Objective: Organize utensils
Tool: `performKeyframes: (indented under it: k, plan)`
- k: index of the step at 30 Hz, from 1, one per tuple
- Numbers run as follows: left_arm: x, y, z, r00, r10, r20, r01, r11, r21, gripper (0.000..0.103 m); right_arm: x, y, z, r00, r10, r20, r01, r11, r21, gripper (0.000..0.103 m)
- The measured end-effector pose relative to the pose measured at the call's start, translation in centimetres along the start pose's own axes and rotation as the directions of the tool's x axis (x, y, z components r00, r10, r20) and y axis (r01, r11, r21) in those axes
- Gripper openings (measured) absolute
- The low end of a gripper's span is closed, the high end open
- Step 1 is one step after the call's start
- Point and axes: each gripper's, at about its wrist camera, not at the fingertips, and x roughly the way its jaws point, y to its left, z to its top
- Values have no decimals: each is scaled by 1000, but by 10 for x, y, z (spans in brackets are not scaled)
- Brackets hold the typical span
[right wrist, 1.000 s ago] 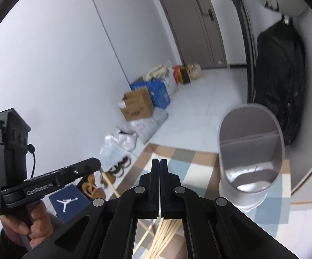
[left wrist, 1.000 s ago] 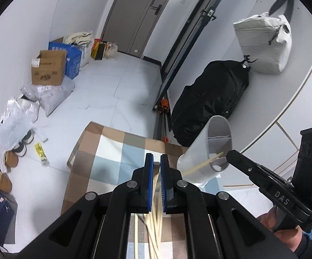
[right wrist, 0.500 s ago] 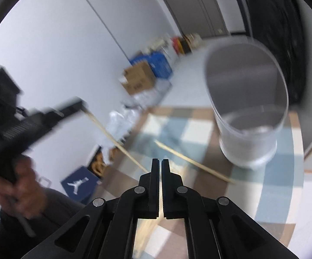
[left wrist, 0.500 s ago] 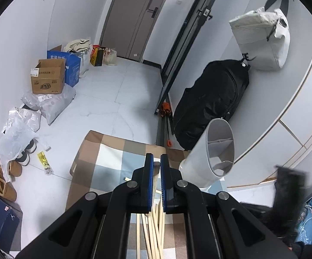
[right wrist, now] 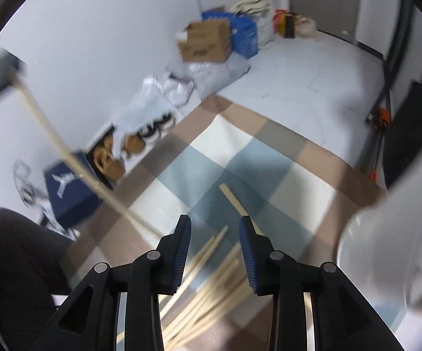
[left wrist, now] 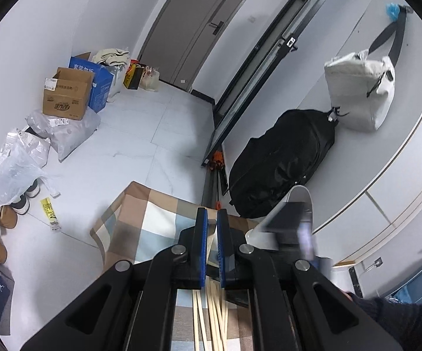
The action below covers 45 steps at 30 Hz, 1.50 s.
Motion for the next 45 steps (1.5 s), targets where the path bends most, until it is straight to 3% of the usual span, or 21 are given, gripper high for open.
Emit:
performKeyframes:
  k: [8, 13, 15, 17, 20, 27, 33, 40, 45]
  plan:
    - [-3, 14, 4, 1000, -11, 7, 12, 1000, -17, 2, 57, -2, 20, 989, -90, -117, 81, 993, -81, 31]
    - [-2, 22, 5, 1000, -14, -3, 14, 999, -35, 2, 56, -2, 17, 985, -118, -123, 105, 988, -109, 31]
    - [-2, 22, 5, 1000, -15, -3, 15, 999, -34, 2, 54, -3, 16, 985, -123, -119, 111, 988, -104, 25]
    - [-1, 20, 4, 1000, -9, -3, 9, 999, -31, 2, 54, -5, 17, 985, -128, -115, 117, 988, -98, 13]
    - [-4, 22, 4, 1000, -8, 0, 8, 999, -33, 2, 50, -11, 18, 989, -111, -96, 105, 993, -62, 10]
    - [-7, 23, 4, 1000, -1, 16, 2, 999, -45, 2, 6, -16, 18, 995, -86, 44, 86, 996, 2, 6]
    - [-5, 7, 2, 1000, 13, 21, -13, 1000, -10, 2, -47, -15, 5, 981, -70, 178, 64, 997, 38, 6]
    - [-11, -18, 1, 999, 15, 30, -16, 999, 42, 2, -116, -11, -28, 929, -79, 362, 52, 995, 85, 6]
    - [-14, -43, 5, 1000, 1, 27, -4, 996, 87, 2, -163, -25, -52, 870, -83, 486, 7, 988, 157, 6]
